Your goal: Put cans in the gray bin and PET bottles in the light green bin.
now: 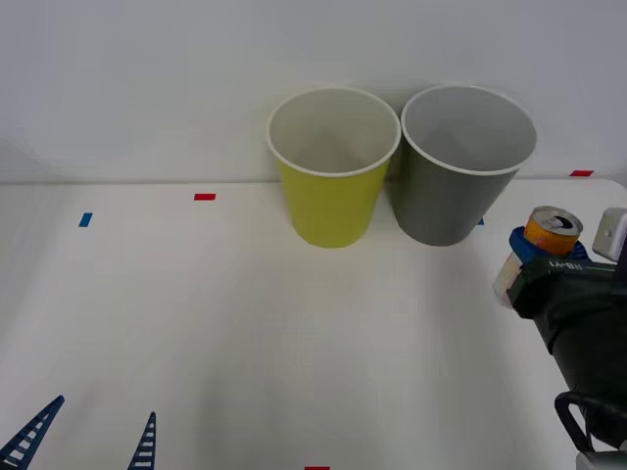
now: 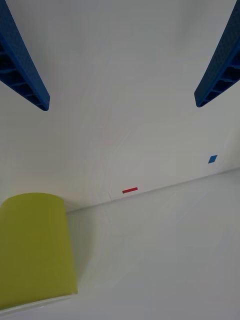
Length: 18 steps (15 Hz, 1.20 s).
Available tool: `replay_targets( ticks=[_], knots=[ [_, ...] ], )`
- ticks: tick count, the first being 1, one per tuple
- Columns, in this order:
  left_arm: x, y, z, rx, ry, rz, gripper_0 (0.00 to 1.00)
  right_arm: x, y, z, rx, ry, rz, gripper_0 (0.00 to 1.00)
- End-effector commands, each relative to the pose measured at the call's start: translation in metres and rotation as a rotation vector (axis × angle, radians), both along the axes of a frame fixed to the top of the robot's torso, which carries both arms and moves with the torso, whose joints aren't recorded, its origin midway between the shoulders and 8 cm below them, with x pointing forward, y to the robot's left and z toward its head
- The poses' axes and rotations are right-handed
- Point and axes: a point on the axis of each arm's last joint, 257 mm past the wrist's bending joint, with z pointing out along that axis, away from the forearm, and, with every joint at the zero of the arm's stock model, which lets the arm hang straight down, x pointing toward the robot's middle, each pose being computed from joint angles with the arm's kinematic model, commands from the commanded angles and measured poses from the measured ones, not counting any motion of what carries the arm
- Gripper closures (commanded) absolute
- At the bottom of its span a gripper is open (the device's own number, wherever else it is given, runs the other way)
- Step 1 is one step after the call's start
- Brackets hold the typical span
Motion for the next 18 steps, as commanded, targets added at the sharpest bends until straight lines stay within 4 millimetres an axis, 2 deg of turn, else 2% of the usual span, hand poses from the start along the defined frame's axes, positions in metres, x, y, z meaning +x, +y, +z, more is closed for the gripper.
replay_targets(
  ticks=[1, 6, 12, 18],
  knots=[
    [0.0, 0.0, 0.0, 0.0, 0.0, 0.0, 0.0, 0.005, -0.001, -0.003, 0.001, 0.043, 0.004, 0.97],
    [0.0, 0.0, 0.0, 0.0, 0.0, 0.0, 0.0, 0.015, 0.012, 0.018, -0.029, -0.008, 0.046, 0.98],
    [0.0, 0.0, 0.0, 0.0, 0.0, 0.0, 0.0, 0.035, 0.033, 0.078, 0.021, -0.142, 0.124, 0.98],
    [0.0, 0.0, 0.0, 0.0, 0.0, 0.0, 0.0, 0.05, 0.044, 0.143, 0.02, -0.251, 0.163, 0.99]
  ],
)
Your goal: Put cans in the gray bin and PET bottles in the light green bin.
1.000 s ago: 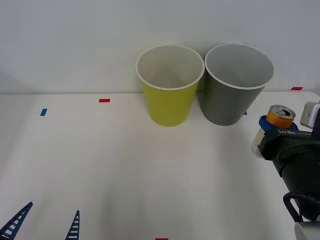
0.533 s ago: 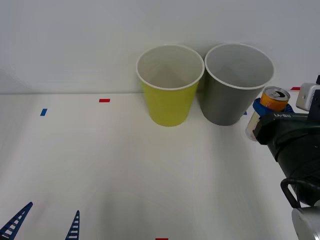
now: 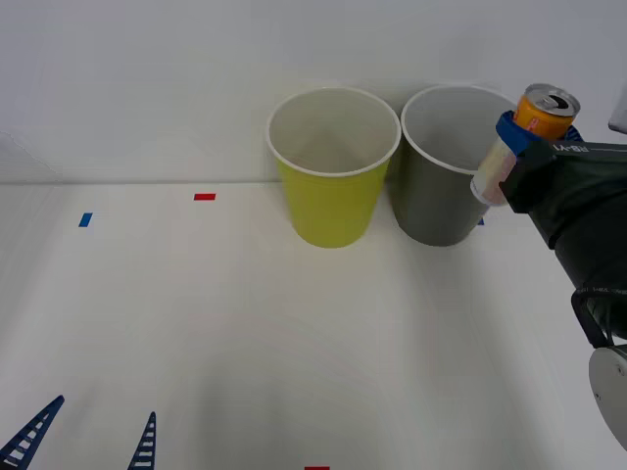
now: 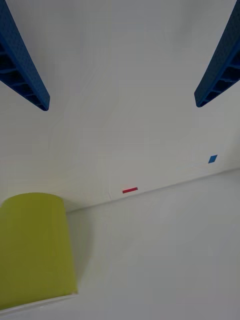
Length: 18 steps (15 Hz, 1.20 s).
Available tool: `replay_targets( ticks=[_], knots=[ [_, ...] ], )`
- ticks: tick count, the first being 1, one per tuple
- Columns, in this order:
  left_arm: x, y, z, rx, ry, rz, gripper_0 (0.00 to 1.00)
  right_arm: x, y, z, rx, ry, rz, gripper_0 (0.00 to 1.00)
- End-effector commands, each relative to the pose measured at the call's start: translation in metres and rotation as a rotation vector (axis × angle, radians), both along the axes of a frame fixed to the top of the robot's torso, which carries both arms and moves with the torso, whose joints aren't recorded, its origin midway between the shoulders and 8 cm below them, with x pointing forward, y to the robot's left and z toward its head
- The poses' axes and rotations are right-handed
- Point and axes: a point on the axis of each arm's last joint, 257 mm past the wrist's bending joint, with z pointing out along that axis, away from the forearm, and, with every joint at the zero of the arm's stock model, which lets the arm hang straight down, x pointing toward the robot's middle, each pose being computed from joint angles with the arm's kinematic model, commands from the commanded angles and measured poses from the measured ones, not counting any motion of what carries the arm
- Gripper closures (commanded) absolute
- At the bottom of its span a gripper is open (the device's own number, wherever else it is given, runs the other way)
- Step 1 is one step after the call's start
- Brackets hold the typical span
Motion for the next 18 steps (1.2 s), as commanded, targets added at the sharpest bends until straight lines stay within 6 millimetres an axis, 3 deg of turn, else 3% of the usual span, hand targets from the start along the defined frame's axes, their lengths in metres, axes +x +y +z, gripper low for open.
replay_targets(
  ticks=[1, 5, 7, 13, 18],
  knots=[
    [0.0, 0.0, 0.0, 0.0, 0.0, 0.0, 0.0, 0.008, 0.005, 0.027, -0.02, -0.012, 0.0, 0.98],
    [0.0, 0.0, 0.0, 0.0, 0.0, 0.0, 0.0, 0.011, 0.01, 0.083, 0.006, -0.1, 0.027, 0.99],
    [0.0, 0.0, 0.0, 0.0, 0.0, 0.0, 0.0, 0.014, 0.008, 0.098, 0.023, -0.124, 0.046, 0.98],
    [0.0, 0.0, 0.0, 0.0, 0.0, 0.0, 0.0, 0.071, -0.009, 0.085, -0.005, -0.111, 0.011, 0.98],
    [0.0, 0.0, 0.0, 0.0, 0.0, 0.0, 0.0, 0.106, -0.017, 0.069, -0.026, -0.119, -0.006, 0.98]
  ],
)
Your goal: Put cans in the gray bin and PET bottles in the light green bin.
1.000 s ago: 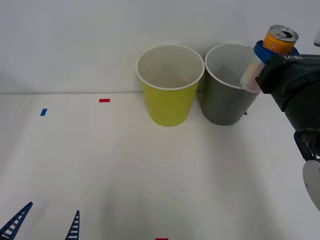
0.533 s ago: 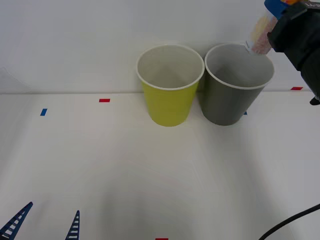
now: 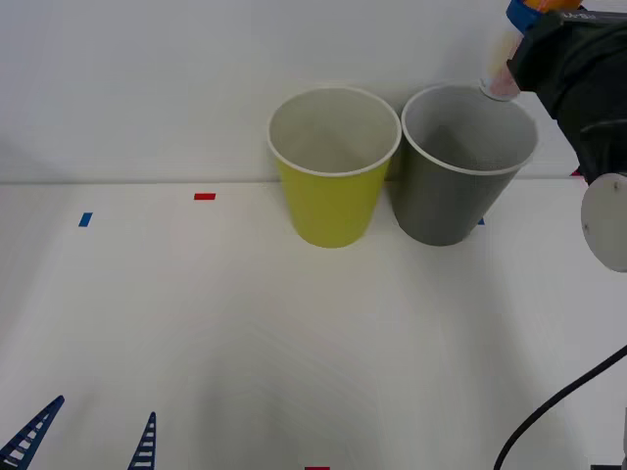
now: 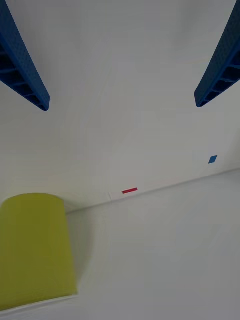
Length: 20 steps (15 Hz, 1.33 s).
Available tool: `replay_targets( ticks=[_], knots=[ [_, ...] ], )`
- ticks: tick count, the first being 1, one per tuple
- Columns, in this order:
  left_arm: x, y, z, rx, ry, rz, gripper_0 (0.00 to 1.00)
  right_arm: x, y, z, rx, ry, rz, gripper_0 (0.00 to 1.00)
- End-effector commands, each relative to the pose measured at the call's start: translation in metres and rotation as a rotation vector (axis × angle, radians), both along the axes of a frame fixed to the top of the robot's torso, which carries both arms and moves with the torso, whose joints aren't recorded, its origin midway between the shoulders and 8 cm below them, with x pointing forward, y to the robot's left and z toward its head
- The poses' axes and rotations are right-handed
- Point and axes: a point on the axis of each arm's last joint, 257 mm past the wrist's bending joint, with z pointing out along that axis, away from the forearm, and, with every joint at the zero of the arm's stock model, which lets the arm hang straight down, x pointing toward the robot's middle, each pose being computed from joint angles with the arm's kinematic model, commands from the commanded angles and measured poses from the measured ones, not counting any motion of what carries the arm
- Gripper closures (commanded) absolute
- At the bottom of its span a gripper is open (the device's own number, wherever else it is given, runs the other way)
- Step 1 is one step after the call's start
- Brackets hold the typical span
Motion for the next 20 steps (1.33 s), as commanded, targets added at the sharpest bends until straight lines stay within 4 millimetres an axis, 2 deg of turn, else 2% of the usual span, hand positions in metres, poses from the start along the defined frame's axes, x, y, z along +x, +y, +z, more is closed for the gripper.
replay_targets(
  ticks=[1, 5, 8, 15, 16, 17, 18, 19, 20],
  knots=[
    [0.0, 0.0, 0.0, 0.0, 0.0, 0.0, 0.0, 0.021, -0.003, -0.008, -0.009, -0.004, -0.01, 0.99],
    [0.0, 0.0, 0.0, 0.0, 0.0, 0.0, 0.0, 0.044, -0.006, -0.03, -0.022, 0.03, -0.024, 0.99],
    [0.0, 0.0, 0.0, 0.0, 0.0, 0.0, 0.0, 0.055, -0.012, -0.039, -0.039, 0.042, -0.047, 0.98],
    [0.0, 0.0, 0.0, 0.0, 0.0, 0.0, 0.0, 0.056, -0.007, -0.041, -0.05, 0.046, -0.042, 1.0],
    [0.0, 0.0, 0.0, 0.0, 0.0, 0.0, 0.0, 0.056, -0.006, -0.041, -0.05, 0.046, -0.041, 0.94],
    [0.0, 0.0, 0.0, 0.0, 0.0, 0.0, 0.0, 0.056, -0.005, -0.042, -0.05, 0.047, -0.039, 0.48],
    [0.0, 0.0, 0.0, 0.0, 0.0, 0.0, 0.0, 0.057, -0.002, -0.043, -0.049, 0.048, -0.033, 0.15],
    [0.0, 0.0, 0.0, 0.0, 0.0, 0.0, 0.0, 0.056, 0.002, -0.042, -0.054, 0.043, -0.026, 0.04],
    [0.0, 0.0, 0.0, 0.0, 0.0, 0.0, 0.0, 0.056, 0.006, -0.041, -0.046, 0.039, -0.016, 0.0]
  ],
)
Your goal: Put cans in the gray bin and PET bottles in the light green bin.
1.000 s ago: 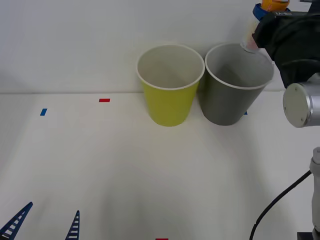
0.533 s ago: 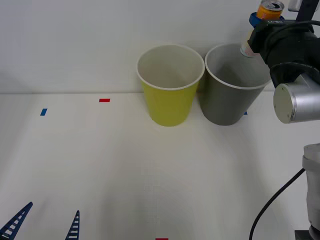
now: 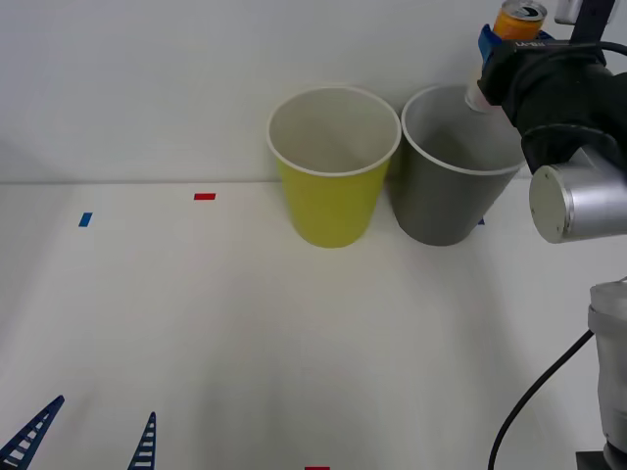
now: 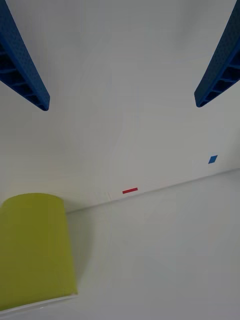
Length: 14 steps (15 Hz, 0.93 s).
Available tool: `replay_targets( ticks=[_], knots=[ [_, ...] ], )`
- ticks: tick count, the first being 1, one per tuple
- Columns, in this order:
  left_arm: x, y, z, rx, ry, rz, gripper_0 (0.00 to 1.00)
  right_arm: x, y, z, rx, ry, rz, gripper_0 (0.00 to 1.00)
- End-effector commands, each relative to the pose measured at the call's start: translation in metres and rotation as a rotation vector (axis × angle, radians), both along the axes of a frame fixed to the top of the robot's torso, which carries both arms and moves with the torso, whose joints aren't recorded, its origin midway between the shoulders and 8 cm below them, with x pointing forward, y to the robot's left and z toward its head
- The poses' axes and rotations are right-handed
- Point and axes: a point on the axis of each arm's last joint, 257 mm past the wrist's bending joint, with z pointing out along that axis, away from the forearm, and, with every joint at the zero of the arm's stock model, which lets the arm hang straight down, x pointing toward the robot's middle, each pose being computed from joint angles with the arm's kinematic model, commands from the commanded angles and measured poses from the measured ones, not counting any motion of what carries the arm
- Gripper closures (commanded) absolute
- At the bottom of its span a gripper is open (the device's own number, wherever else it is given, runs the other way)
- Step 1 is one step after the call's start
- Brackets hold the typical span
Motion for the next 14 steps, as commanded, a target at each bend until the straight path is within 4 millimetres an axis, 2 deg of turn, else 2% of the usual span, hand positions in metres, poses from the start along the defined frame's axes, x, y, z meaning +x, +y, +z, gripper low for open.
replay_targets(
  ticks=[1, 14],
  knots=[
    [0.0, 0.0, 0.0, 0.0, 0.0, 0.0, 0.0, -0.0006, 0.0113, 0.0024, 0.001, -0.01, 0.023, 0.0],
    [0.0, 0.0, 0.0, 0.0, 0.0, 0.0, 0.0, -0.0005, 0.0093, 0.0053, 0.01, -0.018, 0.011, 0.0]
  ],
)
